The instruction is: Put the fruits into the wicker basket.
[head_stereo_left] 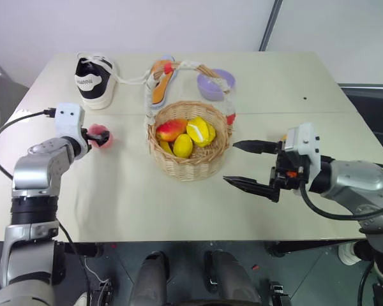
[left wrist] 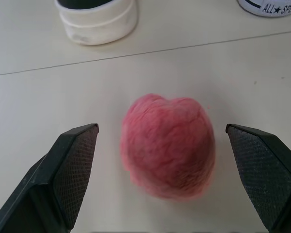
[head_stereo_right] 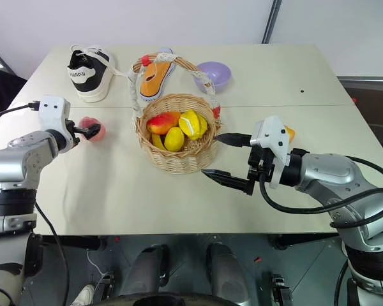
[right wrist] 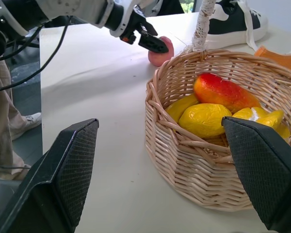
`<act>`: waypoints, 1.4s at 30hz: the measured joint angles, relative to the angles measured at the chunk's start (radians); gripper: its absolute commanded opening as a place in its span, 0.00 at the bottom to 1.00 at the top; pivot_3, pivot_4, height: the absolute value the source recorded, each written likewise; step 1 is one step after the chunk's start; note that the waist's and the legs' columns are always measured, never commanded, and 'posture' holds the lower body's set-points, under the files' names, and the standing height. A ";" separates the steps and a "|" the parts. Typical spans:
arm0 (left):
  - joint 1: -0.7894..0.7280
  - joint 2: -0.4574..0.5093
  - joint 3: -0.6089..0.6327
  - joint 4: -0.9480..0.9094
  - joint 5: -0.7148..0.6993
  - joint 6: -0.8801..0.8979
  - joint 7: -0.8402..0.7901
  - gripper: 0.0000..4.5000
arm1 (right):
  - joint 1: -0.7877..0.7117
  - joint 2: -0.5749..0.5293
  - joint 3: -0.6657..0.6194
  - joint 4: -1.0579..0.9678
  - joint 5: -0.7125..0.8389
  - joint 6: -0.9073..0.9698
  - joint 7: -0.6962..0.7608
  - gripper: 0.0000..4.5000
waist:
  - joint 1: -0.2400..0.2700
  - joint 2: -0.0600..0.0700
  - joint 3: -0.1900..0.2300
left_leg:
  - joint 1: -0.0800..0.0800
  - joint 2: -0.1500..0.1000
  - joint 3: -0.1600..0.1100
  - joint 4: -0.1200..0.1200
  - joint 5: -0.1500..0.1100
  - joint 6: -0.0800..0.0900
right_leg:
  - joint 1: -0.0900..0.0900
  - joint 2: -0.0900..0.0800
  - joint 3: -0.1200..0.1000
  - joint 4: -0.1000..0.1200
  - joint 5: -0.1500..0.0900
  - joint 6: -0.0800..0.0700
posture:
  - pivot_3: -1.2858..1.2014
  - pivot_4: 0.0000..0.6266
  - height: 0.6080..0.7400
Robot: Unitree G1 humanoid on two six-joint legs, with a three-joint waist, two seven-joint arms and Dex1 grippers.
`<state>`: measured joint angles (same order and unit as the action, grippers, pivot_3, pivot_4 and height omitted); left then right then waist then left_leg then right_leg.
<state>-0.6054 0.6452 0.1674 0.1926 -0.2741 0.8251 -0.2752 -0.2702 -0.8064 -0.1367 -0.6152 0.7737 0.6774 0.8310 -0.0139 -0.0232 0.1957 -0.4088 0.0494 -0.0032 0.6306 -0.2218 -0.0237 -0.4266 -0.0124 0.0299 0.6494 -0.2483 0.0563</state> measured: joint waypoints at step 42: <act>0.011 -0.117 -0.205 -0.524 -0.299 0.013 -0.272 0.99 | -0.002 0.035 -0.051 0.405 -0.299 -0.164 -0.147 1.00 | -0.006 -0.001 0.000 | 0.001 0.000 0.000 0.000 0.000 0.000 | 0.001 0.001 -0.001 0.002 -0.001 0.002 | 0.52 0.24 1.00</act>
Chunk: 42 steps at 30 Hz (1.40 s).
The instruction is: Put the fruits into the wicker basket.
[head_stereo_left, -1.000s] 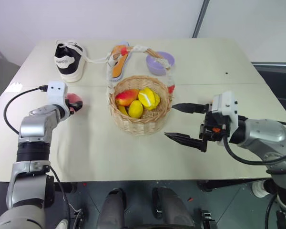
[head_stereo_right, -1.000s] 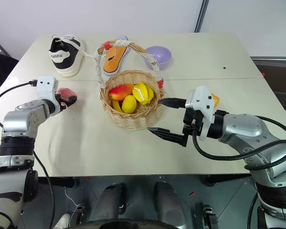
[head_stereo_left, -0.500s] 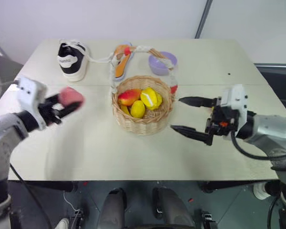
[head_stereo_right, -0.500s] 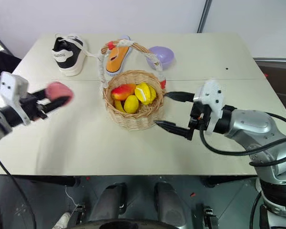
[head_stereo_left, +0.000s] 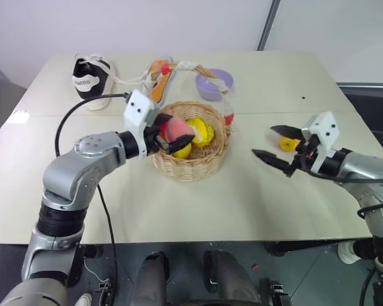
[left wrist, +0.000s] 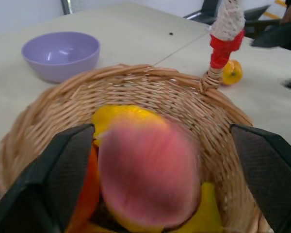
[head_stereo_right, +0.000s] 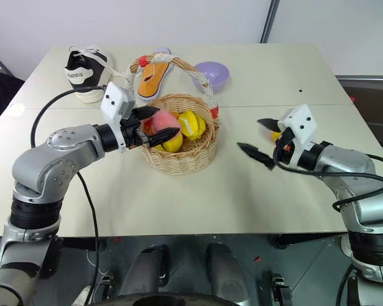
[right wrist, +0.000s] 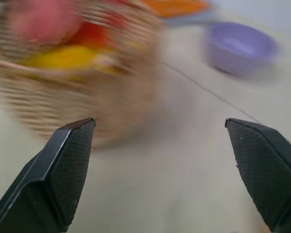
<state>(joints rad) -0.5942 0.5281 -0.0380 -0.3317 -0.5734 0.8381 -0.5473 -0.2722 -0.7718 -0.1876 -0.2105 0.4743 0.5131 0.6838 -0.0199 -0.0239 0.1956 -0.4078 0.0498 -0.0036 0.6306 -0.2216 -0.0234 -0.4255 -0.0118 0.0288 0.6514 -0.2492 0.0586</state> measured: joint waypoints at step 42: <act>0.381 0.178 0.366 -0.011 -0.101 -0.220 -0.310 1.00 | -0.199 0.179 0.231 -0.336 0.097 0.162 -0.007 0.52 | -0.019 0.002 0.000 | 0.001 0.002 0.000 0.001 0.000 -0.001 | -0.001 0.000 0.001 0.001 -0.001 -0.005 | 0.52 0.24 1.00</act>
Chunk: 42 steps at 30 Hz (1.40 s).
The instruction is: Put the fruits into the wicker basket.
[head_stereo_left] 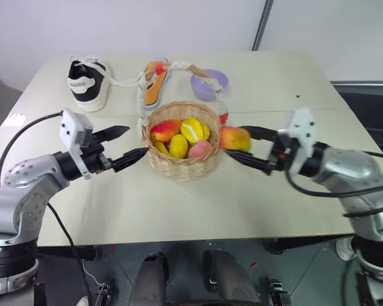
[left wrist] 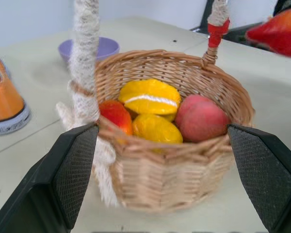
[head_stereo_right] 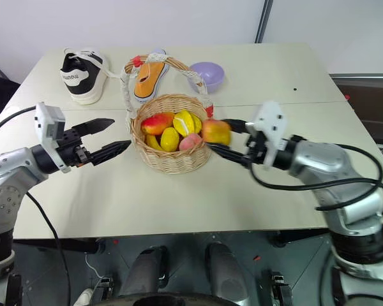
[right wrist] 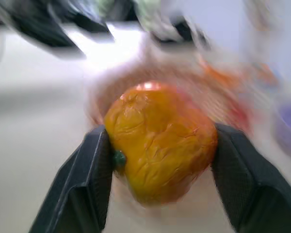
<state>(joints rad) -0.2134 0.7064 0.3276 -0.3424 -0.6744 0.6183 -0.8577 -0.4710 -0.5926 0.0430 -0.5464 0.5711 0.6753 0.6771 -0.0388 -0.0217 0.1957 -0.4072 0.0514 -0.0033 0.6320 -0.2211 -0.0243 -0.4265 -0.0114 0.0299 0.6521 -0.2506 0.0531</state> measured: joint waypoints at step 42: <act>0.051 -0.081 -0.068 -0.106 -0.103 -0.018 0.091 1.00 | -0.039 0.284 -0.066 0.471 -0.189 -0.232 -0.197 0.00 | -0.002 -0.001 -0.001 | -0.001 -0.001 -0.001 -0.003 -0.001 0.001 | -0.001 0.001 0.001 -0.002 0.002 0.002 | 0.52 0.24 1.00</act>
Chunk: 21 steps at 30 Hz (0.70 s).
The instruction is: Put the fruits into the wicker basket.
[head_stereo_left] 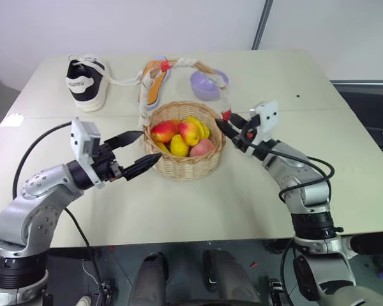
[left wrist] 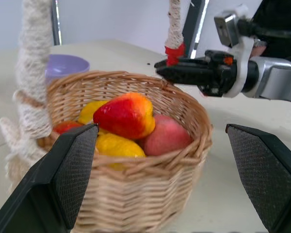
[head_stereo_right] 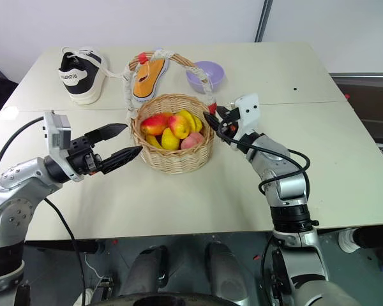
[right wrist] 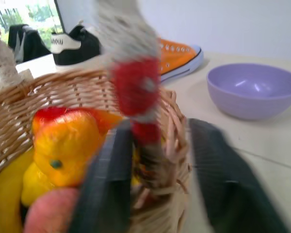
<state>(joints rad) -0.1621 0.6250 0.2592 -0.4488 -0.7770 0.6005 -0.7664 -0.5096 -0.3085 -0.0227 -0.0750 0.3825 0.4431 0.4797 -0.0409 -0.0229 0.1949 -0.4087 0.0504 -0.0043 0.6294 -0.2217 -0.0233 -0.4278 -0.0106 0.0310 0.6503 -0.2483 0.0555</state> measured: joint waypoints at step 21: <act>-0.110 -0.044 -0.095 0.070 0.032 -0.045 -0.031 1.00 | 0.064 -0.232 -0.385 0.192 -0.132 -0.137 -0.253 0.11 | 0.006 0.001 0.001 | 0.001 -0.001 0.003 0.000 0.000 0.000 | 0.000 0.000 0.004 0.000 0.000 0.000 | 0.52 0.24 1.00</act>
<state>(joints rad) -0.2717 0.5815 0.1641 -0.3790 -0.7450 0.5551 -0.7971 -0.4452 -0.5408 -0.4072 0.1167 0.2503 0.3057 0.2267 -0.0352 -0.0215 0.1955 -0.4075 0.0493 -0.0015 0.6290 -0.2217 -0.0232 -0.4280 -0.0101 0.0352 0.6507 -0.2484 0.0552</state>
